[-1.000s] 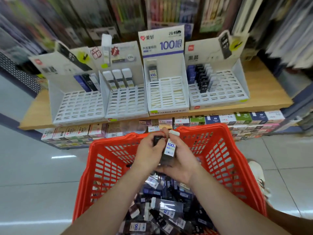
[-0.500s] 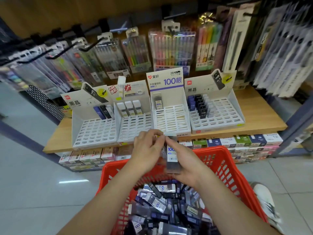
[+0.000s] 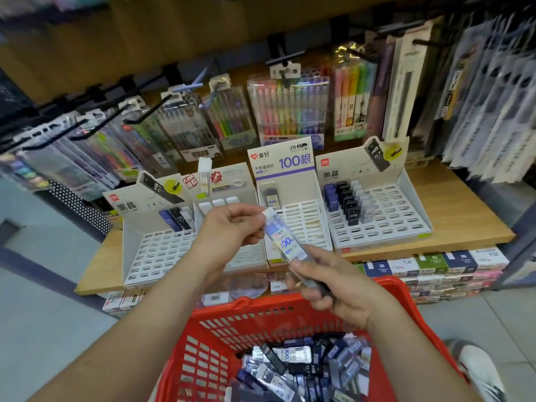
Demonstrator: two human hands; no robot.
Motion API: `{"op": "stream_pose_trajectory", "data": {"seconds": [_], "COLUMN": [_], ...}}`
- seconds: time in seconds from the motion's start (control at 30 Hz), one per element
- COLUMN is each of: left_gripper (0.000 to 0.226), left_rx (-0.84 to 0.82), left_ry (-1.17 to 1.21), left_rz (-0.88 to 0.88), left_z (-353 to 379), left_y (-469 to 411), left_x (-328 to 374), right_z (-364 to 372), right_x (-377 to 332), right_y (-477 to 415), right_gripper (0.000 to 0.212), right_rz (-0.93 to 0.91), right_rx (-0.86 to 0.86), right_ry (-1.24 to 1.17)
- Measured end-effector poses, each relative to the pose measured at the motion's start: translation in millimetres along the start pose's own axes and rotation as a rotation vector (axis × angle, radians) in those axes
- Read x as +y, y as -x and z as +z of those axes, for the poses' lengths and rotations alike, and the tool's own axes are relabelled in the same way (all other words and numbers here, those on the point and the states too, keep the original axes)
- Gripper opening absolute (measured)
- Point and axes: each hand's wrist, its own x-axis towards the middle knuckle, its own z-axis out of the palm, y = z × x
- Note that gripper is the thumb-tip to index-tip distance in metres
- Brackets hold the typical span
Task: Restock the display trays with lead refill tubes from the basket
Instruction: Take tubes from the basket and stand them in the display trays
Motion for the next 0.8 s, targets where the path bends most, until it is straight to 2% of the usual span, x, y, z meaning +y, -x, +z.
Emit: {"op": "stream_pose_trajectory", "data": {"seconds": [0.13,0.27,0.4,0.5,0.6,0.8], "left_gripper": [0.011,0.022,0.012,0.012,0.015,0.020], "left_rx": [-0.035,-0.124,0.069,0.204,0.201,0.115], "left_ry": [-0.001,-0.204,-0.357,-0.502,-0.635,-0.870], "left_rz": [-0.004,0.058,0.231,0.340,0.453,0.578], "left_z": [-7,-9,-6,2,19,30], "left_y": [-14,-32,-66,-95,-110,-122], "left_x": [3,10,20,15,8,-9], "right_z": [-7,-10,-19,-25,-28,-21], "right_x": [1,3,7,9,7,2], "right_y": [-15,-27,-40,-47,-50,-51], "right_gripper": [0.054,0.054,0.024,0.032,0.036,0.014], "right_rz": [-0.068,-0.053,-0.084,-0.104,-0.127,-0.126], "right_rx": [0.078,0.152,0.359,0.451,0.473,0.433], "right_ry": [0.017,0.107,0.139,0.181,0.173,0.002]}}
